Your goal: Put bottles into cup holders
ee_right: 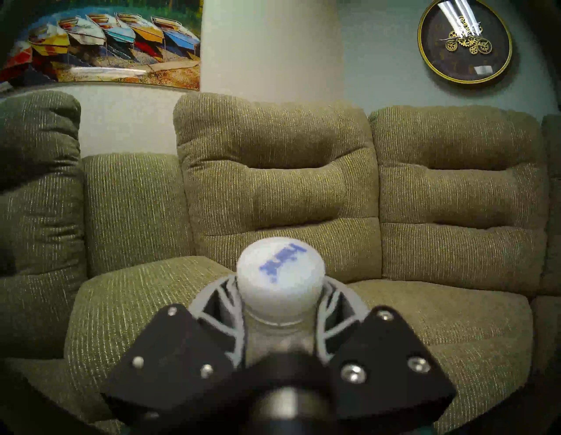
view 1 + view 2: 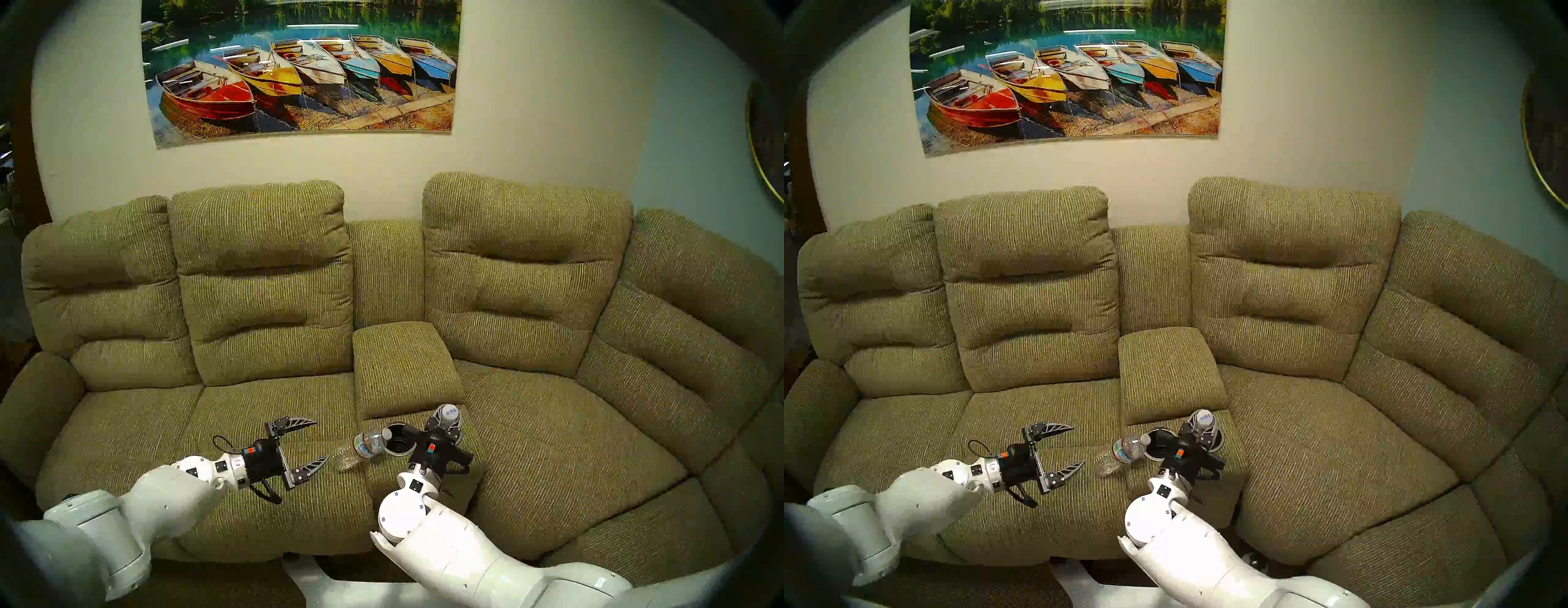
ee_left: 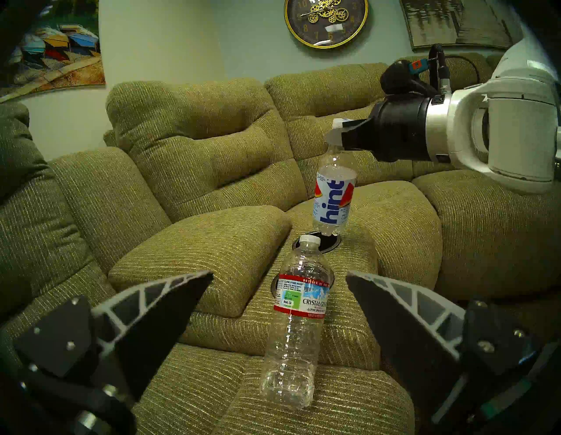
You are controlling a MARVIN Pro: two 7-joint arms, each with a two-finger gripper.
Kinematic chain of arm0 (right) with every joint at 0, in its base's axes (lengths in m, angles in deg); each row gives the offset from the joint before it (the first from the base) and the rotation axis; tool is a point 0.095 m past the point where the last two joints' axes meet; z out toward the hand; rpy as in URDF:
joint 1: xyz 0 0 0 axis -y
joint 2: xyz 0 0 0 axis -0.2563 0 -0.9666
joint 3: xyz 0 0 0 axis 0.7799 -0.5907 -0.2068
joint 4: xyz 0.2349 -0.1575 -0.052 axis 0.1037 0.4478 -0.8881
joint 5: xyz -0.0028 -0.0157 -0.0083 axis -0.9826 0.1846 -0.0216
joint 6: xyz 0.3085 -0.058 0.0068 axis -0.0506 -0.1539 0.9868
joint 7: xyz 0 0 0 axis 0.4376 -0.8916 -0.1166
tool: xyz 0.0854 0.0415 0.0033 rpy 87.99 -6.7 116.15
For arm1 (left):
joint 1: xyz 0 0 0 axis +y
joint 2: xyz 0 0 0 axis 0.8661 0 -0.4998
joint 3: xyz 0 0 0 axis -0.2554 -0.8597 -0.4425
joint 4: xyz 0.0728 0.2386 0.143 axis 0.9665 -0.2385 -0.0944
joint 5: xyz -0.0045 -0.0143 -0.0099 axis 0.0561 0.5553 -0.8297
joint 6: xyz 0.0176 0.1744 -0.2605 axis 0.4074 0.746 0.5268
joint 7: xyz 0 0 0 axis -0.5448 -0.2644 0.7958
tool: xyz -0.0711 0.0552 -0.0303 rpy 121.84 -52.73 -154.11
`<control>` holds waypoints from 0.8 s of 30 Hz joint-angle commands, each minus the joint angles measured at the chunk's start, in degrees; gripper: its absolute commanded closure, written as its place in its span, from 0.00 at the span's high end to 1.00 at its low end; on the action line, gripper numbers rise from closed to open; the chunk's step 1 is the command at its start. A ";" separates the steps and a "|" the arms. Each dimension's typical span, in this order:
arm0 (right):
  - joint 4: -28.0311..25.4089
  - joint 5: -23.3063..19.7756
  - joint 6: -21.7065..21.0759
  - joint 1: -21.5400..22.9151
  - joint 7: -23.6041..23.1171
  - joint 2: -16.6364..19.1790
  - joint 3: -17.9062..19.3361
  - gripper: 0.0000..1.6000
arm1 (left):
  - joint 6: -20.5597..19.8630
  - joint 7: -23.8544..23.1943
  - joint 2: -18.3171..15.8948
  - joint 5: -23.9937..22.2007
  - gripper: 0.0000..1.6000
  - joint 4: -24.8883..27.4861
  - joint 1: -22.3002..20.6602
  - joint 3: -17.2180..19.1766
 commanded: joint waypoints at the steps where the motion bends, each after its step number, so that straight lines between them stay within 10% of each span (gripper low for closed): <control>1: 6.60 -0.38 4.64 3.52 5.62 -2.77 0.16 0.00 | 0.03 -0.06 0.06 -0.04 1.00 0.20 -0.06 0.02; 24: 21.91 -3.36 13.19 11.03 -4.65 -8.12 5.31 0.00 | 0.04 -0.05 0.08 -0.03 1.00 0.17 -0.07 0.02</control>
